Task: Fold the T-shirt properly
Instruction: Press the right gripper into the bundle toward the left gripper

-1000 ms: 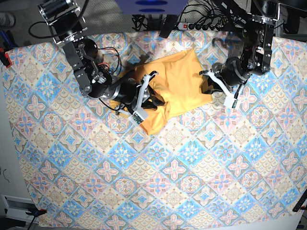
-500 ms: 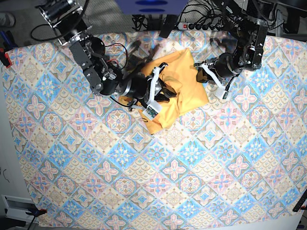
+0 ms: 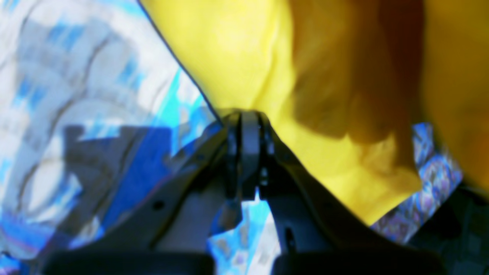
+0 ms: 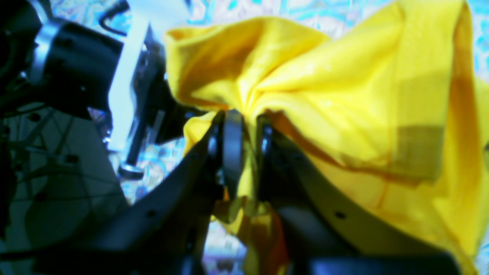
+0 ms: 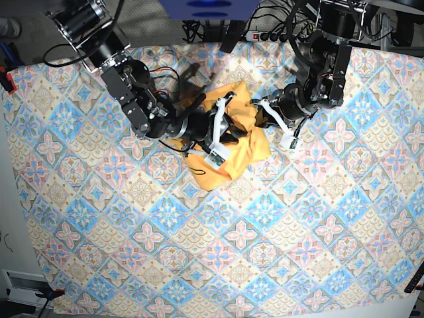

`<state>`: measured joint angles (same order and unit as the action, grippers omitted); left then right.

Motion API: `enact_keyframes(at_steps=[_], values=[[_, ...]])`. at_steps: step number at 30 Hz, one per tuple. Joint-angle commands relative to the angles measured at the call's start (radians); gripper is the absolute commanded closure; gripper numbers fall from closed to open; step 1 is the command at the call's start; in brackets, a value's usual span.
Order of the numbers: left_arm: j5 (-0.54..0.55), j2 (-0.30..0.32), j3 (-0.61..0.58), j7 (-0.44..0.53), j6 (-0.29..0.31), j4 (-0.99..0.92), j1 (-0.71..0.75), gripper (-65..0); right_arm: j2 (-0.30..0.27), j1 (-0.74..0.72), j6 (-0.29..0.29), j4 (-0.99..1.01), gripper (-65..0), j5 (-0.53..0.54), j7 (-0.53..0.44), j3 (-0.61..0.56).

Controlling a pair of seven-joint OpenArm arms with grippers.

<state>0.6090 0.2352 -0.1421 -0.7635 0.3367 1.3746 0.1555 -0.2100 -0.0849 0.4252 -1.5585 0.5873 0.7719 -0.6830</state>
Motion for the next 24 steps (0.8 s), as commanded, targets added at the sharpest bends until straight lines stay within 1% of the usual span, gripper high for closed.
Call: enact_keyframes(at_steps=[1, 7, 10, 12, 14, 19, 24], values=[[-0.018, 0.006, -0.001, -0.023, -0.012, 0.002, 0.005, -0.3, 0.014, -0.019, 0.013, -0.010, 0.0, 0.021, -0.021, 0.003], [-0.018, 0.002, -0.001, -0.023, -0.011, 0.004, 0.005, -0.3, 0.077, -0.057, 0.013, 0.071, 0.0, 0.021, -0.024, 0.001], [-0.016, 0.002, -0.001, -0.023, -0.011, 0.006, 0.009, -0.3, 0.099, -0.066, 0.013, 0.114, 0.0, 0.021, -0.029, 0.006], [-0.016, 0.002, -0.001, -0.023, -0.009, 0.006, 0.011, -0.3, 0.103, -0.082, 0.013, 0.137, -0.8, 0.021, -0.030, 0.006], [-0.016, 0.002, -0.001, -0.023, -0.009, 0.006, 0.011, -0.3, 0.103, -0.086, 0.013, 0.152, -4.0, 0.021, -0.030, 0.009], [-0.016, 0.003, -0.001, -0.029, -0.008, 0.039, 0.020, -0.3, 0.097, -0.086, 0.011, 0.149, -15.4, 0.021, -0.058, 0.013], [-0.016, 0.003, 0.003, -0.027, -0.008, 0.056, 0.029, -0.3, 0.097, -0.083, 0.011, 0.140, -26.8, 0.021, -0.056, 0.041]])
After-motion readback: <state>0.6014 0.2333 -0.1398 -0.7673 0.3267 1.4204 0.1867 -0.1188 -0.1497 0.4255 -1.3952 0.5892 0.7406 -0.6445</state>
